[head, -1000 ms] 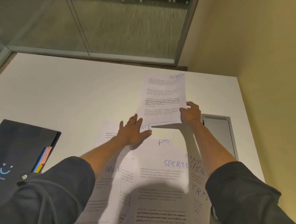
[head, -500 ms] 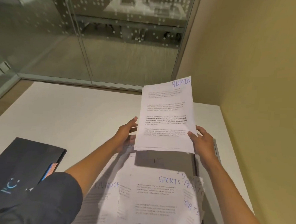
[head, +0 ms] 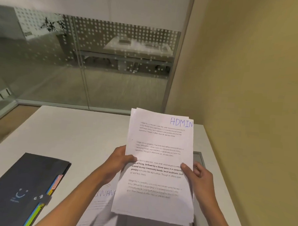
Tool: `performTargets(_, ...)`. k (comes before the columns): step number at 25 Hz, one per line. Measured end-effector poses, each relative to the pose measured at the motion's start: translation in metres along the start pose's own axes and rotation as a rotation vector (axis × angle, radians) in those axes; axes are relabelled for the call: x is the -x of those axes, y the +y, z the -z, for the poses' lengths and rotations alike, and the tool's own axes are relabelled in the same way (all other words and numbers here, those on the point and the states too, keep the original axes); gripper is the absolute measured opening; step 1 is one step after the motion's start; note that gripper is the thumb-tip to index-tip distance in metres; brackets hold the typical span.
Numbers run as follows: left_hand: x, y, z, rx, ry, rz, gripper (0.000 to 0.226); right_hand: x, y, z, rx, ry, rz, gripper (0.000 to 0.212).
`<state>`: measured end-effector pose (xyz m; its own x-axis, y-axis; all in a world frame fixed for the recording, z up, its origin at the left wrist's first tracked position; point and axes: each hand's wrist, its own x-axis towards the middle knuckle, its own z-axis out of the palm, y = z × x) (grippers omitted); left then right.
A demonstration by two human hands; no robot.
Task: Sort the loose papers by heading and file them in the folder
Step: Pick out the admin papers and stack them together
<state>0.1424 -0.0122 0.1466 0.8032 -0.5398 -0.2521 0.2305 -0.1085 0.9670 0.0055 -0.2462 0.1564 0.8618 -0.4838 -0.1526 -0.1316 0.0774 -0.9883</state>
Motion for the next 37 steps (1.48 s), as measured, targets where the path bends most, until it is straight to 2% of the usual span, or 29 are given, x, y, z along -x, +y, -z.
performTargets(3,0.027,0.005,-0.006,0.029,0.007,-0.010,0.038,0.018,-0.002,-0.006,-0.025,0.075,0.034,0.016)
performTargets(6,0.048,0.008,-0.012,0.155,0.039,-0.032,0.025,0.034,-0.003,-0.006,-0.046,0.085,0.055,0.019)
performTargets(9,0.061,0.009,-0.014,0.229,0.096,-0.020,0.035,0.048,-0.004,-0.003,-0.031,0.037,0.065,0.024)
performTargets(15,0.075,0.008,-0.016,0.193,0.177,-0.098,0.028,0.074,0.005,0.003,0.027,-0.023,0.134,0.057)
performTargets(18,0.080,0.007,-0.016,0.189,0.212,-0.101,0.026,0.079,0.011,0.003,0.020,-0.056,0.120,0.067)
performTargets(21,0.082,0.010,-0.020,0.157,0.196,-0.136,0.024,0.083,0.009,0.001,-0.033,-0.038,0.102,0.060)
performTargets(25,0.087,0.017,-0.026,0.106,0.182,-0.210,0.017,0.084,0.009,-0.006,-0.160,0.024,0.058,0.031)
performTargets(27,0.089,0.017,-0.027,0.128,0.184,-0.223,0.015,0.084,0.010,-0.008,-0.186,0.052,0.059,0.026)
performTargets(30,0.089,0.017,-0.026,0.162,0.204,-0.222,0.013,0.085,0.008,-0.009,-0.188,0.059,0.067,0.025)
performTargets(32,0.087,0.015,-0.026,0.190,0.231,-0.218,0.024,0.087,0.008,-0.009,-0.187,0.060,0.077,0.027)
performTargets(37,0.085,0.015,-0.025,0.169,0.255,-0.259,0.019,0.087,0.010,-0.008,-0.240,0.082,0.092,0.047)
